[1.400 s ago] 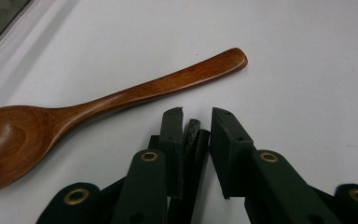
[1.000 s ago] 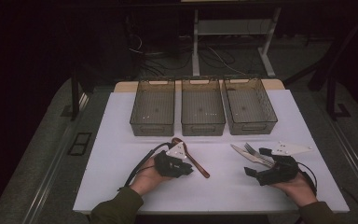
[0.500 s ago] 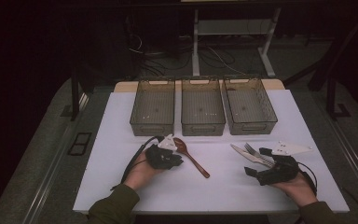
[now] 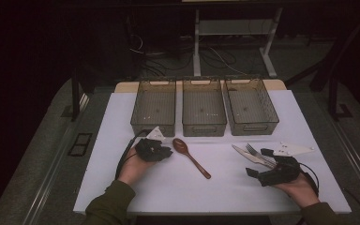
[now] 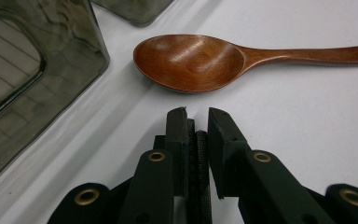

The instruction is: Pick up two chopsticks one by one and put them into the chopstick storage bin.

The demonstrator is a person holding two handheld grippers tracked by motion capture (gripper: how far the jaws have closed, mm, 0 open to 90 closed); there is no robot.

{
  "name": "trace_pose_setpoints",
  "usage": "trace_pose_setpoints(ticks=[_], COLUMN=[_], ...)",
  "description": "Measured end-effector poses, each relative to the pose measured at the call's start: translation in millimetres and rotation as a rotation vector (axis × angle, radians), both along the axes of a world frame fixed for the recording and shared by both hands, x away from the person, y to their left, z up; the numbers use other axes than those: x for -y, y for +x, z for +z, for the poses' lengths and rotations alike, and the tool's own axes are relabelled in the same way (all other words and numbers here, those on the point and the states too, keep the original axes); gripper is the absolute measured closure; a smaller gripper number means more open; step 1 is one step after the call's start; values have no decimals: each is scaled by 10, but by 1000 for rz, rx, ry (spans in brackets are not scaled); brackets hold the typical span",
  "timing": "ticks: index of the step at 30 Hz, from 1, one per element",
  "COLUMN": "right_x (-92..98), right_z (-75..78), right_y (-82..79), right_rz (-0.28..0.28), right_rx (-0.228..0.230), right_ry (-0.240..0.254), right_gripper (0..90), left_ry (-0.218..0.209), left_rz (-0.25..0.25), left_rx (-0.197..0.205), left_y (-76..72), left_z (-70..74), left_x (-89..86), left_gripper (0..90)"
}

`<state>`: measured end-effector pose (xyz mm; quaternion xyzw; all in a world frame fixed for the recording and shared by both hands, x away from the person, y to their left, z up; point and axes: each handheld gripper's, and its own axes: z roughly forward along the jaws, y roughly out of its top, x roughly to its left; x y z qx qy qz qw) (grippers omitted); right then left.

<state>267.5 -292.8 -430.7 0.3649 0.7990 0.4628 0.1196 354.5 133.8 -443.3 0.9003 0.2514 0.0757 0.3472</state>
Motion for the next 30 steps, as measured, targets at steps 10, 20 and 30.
trace_pose_setpoints(ticks=[10,20,30], right_x=[-3,5,-18], right_z=[-1,-52,-85], right_y=[-14,-65,-63], right_rz=[8,18,19], right_rx=[2,-4,-10], right_ry=[2,21,-18], right_gripper=[6,5,5], left_ry=[-63,-125,-142], left_rz=[28,38,63], left_rx=[24,49,66], left_y=[-68,-235,-374], left_z=[105,209,284], left_x=[-47,-245,-491], left_gripper=[610,465,439])
